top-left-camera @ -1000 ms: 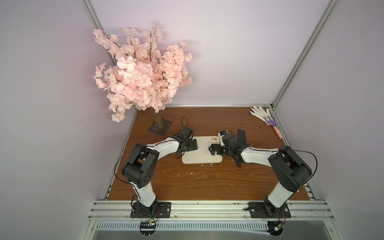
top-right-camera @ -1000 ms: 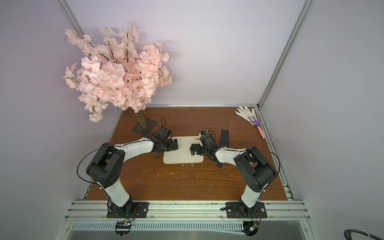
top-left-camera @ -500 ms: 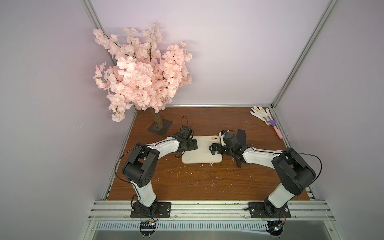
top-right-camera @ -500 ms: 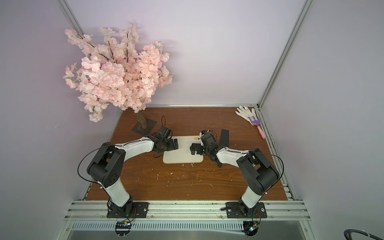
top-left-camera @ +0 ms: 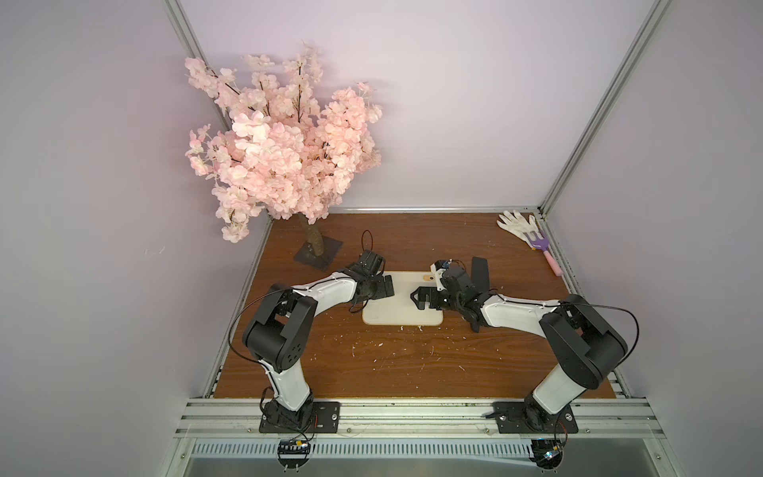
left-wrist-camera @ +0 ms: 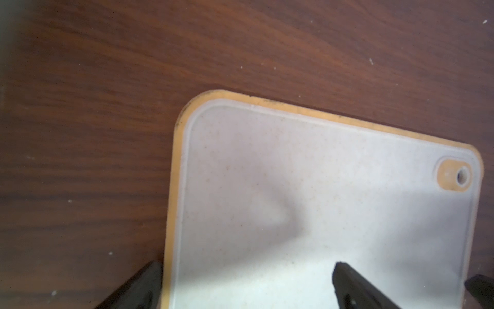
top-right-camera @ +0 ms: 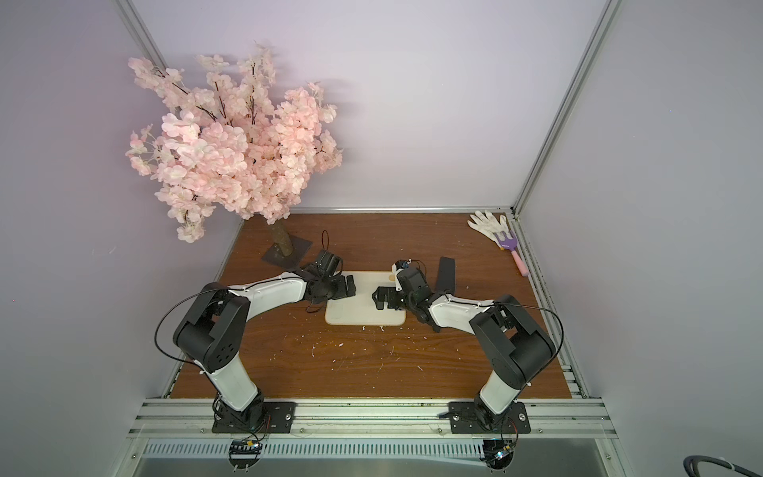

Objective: Align the knife with the edge of the cutting board
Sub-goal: Move the work surface to the center of the board.

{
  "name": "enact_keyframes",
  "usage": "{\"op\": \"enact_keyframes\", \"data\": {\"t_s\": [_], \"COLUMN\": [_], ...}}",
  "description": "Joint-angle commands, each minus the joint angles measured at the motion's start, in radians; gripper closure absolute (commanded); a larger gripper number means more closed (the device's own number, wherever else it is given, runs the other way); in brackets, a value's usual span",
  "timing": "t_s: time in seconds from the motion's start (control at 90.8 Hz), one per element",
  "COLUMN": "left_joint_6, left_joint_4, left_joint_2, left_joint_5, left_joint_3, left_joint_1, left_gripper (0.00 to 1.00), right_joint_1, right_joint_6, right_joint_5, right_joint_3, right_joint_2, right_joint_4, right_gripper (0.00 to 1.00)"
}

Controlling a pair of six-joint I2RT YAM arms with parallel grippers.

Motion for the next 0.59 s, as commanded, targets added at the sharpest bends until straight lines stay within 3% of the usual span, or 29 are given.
{"op": "enact_keyframes", "data": {"t_s": [0.0, 0.583], "left_joint_6": [0.002, -0.015], "left_joint_4": [-0.024, -0.056], "left_joint_2": [0.037, -0.065], "left_joint_5": [0.053, -0.045], "left_joint_3": [0.003, -0.004], "left_joint_1": [-0.005, 0.032], "left_gripper": [0.0, 0.0], "right_joint_1": [0.002, -0.019], "right_joint_6": [0.001, -0.066], "right_joint_5": [-0.009, 0.071], "right_joint_3": [0.009, 0.037], "right_joint_2": [-0.016, -0.127], "right_joint_4": [0.022, -0.137], "right_gripper": [0.01, 0.0]}}
